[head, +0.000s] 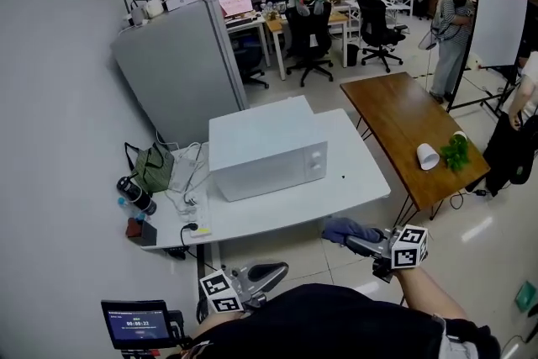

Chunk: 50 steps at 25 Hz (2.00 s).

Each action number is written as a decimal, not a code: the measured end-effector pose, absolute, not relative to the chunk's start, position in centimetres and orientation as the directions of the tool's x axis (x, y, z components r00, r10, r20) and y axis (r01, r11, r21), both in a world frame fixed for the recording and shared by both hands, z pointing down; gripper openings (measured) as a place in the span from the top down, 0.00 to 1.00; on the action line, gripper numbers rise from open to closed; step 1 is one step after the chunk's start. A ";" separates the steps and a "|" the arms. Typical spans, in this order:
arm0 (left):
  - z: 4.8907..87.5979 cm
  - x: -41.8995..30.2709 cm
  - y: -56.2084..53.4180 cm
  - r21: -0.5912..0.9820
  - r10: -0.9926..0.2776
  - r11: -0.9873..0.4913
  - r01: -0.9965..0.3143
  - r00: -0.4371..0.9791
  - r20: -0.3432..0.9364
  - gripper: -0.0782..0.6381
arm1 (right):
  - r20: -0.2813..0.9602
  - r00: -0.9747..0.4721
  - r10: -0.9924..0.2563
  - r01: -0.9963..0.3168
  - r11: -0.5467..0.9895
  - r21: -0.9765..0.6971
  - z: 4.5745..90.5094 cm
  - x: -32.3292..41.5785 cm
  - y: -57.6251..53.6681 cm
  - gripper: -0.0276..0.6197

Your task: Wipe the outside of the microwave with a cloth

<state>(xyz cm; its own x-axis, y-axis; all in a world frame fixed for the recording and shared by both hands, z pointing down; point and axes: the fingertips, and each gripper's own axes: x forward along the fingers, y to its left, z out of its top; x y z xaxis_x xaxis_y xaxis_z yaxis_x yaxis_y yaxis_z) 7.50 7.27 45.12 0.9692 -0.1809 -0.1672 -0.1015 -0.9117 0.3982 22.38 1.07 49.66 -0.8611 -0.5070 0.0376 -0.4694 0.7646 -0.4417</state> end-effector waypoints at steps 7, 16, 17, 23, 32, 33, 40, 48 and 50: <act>44.3 10.0 8.5 0.372 -0.231 -0.913 -0.169 0.965 -0.128 0.89 | 0.011 -0.852 -0.524 -0.470 0.754 -0.460 50.2 26.3 1.3 0.86; 44.0 4.1 7.4 0.335 -0.268 -0.921 -0.201 0.949 -0.168 0.89 | -0.001 -0.874 -0.486 -0.442 0.796 -0.413 49.0 19.8 0.9 0.86; 43.5 2.7 7.6 0.338 -0.268 -0.920 -0.198 0.948 -0.174 0.89 | 0.006 -0.876 -0.483 -0.442 0.797 -0.412 48.5 18.3 1.1 0.86; 42.6 -0.7 8.2 0.335 -0.286 -0.919 -0.207 0.936 -0.207 0.89 | 0.023 -0.897 -0.442 -0.416 0.825 -0.383 47.0 14.0 1.7 0.86; 43.3 -0.9 9.0 0.337 -0.264 -0.924 -0.182 0.940 -0.218 0.89 | 0.022 -0.880 -0.474 -0.444 0.806 -0.391 47.3 14.3 2.8 0.86; 43.2 -1.1 8.9 0.334 -0.263 -0.925 -0.181 0.940 -0.218 0.89 | 0.022 -0.879 -0.477 -0.447 0.805 -0.391 47.3 14.3 2.7 0.86; 42.7 -0.8 8.6 0.332 -0.244 -0.929 -0.163 0.945 -0.217 0.89 | 0.023 -0.873 -0.487 -0.457 0.801 -0.387 46.8 14.7 2.2 0.86; 42.9 -0.7 8.8 0.339 -0.280 -0.920 -0.198 0.936 -0.214 0.89 | 0.020 -0.889 -0.458 -0.427 0.812 -0.399 47.2 14.6 2.0 0.86; 42.9 -0.9 8.6 0.338 -0.288 -0.918 -0.207 0.934 -0.210 0.89 | 0.017 -0.894 -0.447 -0.416 0.817 -0.400 47.3 14.1 1.7 0.86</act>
<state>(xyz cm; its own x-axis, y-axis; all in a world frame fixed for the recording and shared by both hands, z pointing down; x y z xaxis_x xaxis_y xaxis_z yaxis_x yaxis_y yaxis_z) -0.89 8.63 42.94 0.9344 -0.2878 -0.2100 -0.2069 -0.9183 0.3376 14.09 1.66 47.29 -0.8944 -0.4470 0.0173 -0.4160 0.8168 -0.3997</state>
